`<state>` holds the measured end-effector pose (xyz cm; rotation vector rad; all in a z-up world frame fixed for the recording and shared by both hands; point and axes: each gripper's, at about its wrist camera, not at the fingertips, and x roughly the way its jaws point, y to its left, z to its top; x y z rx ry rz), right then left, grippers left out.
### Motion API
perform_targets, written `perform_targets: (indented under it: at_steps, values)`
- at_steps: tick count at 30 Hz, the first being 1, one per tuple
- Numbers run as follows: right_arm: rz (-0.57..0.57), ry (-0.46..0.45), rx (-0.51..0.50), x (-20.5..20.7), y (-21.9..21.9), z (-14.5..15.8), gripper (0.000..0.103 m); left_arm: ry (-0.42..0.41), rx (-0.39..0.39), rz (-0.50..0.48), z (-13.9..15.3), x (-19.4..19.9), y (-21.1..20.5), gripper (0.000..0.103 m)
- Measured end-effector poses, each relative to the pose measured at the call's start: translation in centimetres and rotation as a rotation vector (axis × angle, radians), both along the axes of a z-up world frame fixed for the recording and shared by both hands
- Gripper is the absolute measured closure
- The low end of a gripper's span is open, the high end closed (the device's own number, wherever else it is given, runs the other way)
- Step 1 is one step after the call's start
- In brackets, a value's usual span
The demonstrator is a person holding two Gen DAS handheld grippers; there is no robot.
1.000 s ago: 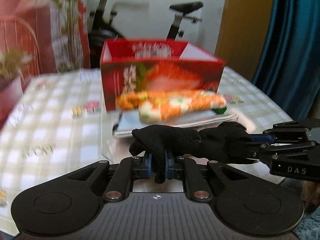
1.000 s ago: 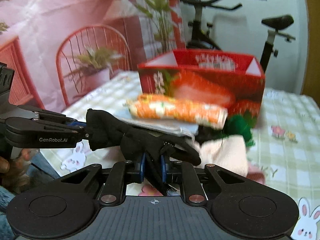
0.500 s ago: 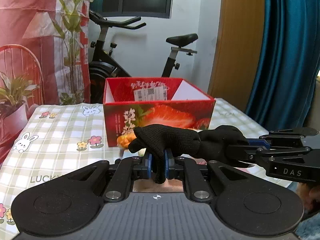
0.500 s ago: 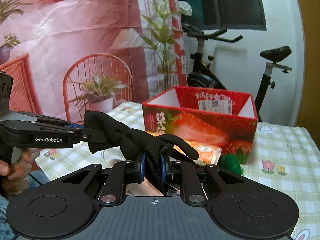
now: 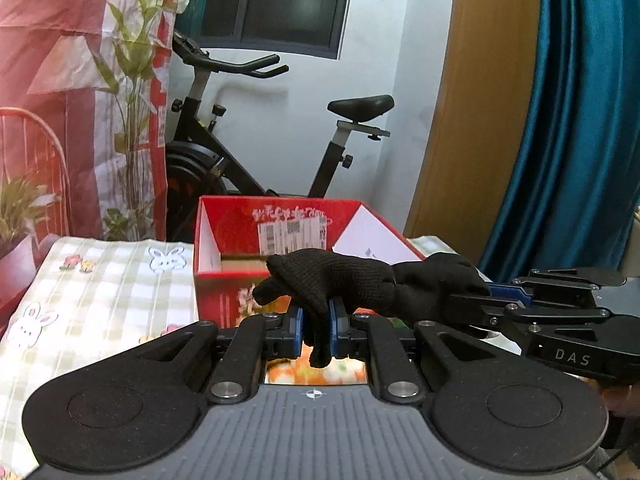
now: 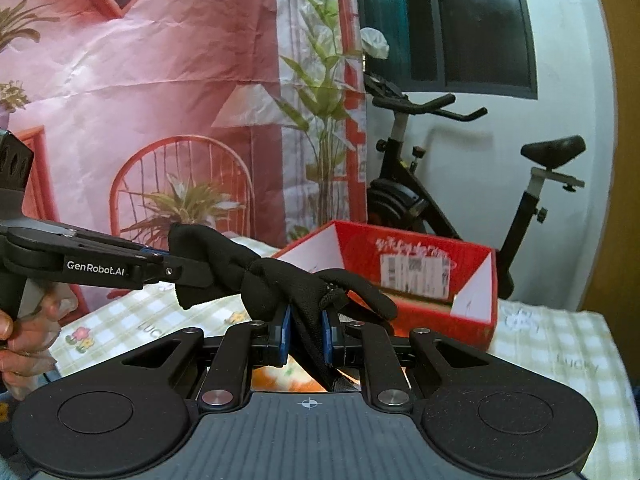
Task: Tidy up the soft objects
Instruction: 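Carry the black glove with the left gripper into the red box and release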
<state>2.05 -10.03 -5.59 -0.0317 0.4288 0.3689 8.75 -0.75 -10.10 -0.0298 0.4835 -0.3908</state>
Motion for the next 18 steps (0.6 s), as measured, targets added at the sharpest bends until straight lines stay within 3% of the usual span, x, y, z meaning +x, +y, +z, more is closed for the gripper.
perform_targets:
  at_steps: [7,18]
  values:
    - [-0.003,-0.006,-0.020,4.8,-1.4,1.1,0.088,-0.007,-0.018,-0.015,1.3,3.6,-0.7,0.089]
    - [-0.009,-0.005,-0.040,12.5,-3.1,0.9,0.088,0.070,-0.060,-0.012,1.2,10.9,-0.8,0.088]
